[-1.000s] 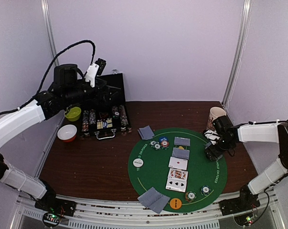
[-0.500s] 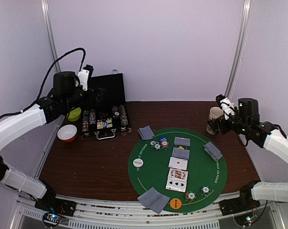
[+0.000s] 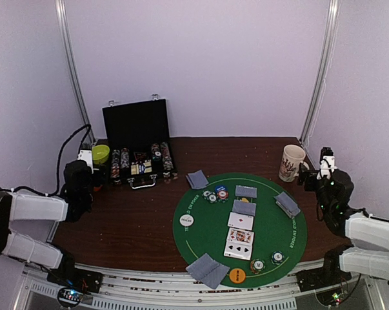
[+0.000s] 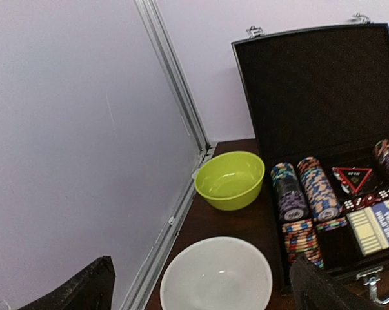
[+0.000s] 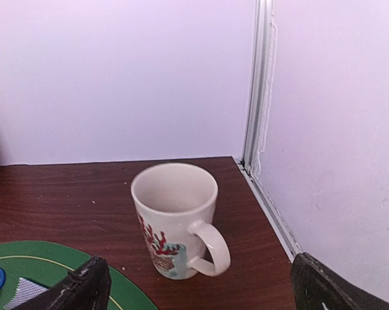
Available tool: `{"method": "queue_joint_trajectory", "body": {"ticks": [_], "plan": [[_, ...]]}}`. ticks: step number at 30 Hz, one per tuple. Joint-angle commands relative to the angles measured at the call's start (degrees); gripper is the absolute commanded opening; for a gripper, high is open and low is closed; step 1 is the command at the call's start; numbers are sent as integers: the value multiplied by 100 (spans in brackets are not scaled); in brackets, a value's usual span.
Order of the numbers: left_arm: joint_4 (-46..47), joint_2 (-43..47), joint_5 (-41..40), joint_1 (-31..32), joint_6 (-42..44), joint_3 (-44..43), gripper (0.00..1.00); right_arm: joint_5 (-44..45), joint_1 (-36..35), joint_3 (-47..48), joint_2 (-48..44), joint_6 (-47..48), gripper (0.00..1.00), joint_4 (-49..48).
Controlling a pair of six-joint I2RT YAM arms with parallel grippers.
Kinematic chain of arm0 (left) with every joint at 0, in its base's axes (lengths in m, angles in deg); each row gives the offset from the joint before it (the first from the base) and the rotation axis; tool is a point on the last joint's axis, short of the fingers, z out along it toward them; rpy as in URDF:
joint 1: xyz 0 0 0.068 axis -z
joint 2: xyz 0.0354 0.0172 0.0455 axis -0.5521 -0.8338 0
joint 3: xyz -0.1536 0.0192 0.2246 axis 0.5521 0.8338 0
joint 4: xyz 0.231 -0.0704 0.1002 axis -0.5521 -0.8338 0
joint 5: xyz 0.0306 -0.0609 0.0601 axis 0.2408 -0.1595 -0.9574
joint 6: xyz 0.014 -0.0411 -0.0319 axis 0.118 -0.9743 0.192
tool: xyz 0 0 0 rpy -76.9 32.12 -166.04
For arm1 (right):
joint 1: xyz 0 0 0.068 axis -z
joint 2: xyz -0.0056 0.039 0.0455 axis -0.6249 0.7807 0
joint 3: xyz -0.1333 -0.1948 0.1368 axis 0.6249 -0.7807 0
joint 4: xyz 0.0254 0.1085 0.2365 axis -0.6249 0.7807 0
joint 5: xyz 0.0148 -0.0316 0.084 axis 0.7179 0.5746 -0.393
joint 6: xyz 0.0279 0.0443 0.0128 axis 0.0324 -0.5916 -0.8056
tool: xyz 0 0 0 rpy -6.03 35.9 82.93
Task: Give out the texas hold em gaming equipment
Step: Reset both arms
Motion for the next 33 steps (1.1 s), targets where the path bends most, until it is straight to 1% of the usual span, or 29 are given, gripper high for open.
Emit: {"method": "queue_joint_trajectory", "body": {"ticks": [1,4,5,7,8,10,11,13,15,16,18,19,20,21,22,24,25,27,29,33], "plan": [[2068,-695,3,-212,462,312,98,345,260,-452,604,-254,100,-2013],[2848,-1175,597,-245,450,622,98,335,369,-690,1257,-334,100,-2777],[3011,-1329,748,-247,530,636,98,316,397,-726,1431,-346,100,-2850],[2622,-1371,859,-278,476,475,98,292,433,-747,1769,-387,100,-2996],[2750,-1408,857,-335,483,475,98,278,451,-791,1962,-403,100,-3172],[3599,-1647,943,-456,600,701,98,172,479,-918,2397,-363,100,-3852],[3804,-1781,1005,-549,542,752,98,105,484,-962,2546,-349,100,-4090],[3386,-1703,1180,-634,384,659,98,-153,509,-889,2790,-324,100,-4165],[3462,-1731,1399,-727,384,673,98,-334,527,-762,3164,-253,100,-4286],[3345,-1704,1478,-762,335,648,98,-414,528,-714,3380,-217,100,-4429],[3336,-1697,1869,-956,244,662,98,-576,528,-657,3860,-76,100,-4865],[3317,-1686,2107,-1090,141,683,98,-582,529,-638,3921,-71,100,-4951],[3317,-1685,2405,-1273,-9,759,98,-566,524,-557,3825,-108,100,-4637],[3685,-1852,2693,-1432,-116,963,98,-582,535,-446,3753,-131,100,-4302],[4375,-1984,2742,-1469,-88,1074,98,-591,536,-336,3744,-130,100,-4071],[3934,-1837,2962,-1471,-37,1032,98,-533,567,-223,3838,-176,100,-4002],[4089,-1919,2865,-1464,-40,1019,98,-414,592,-169,3828,-256,100,-3883],[3829,-1860,2750,-1464,-139,943,98,-157,596,-133,3803,-379,100,-3748],[3877,-1924,2772,-1469,-120,912,98,-124,597,-156,3837,-347,100,-3867],[3815,-1906,2765,-1476,-131,898,98,-117,599,-142,3828,-358,100,-3812]]}}
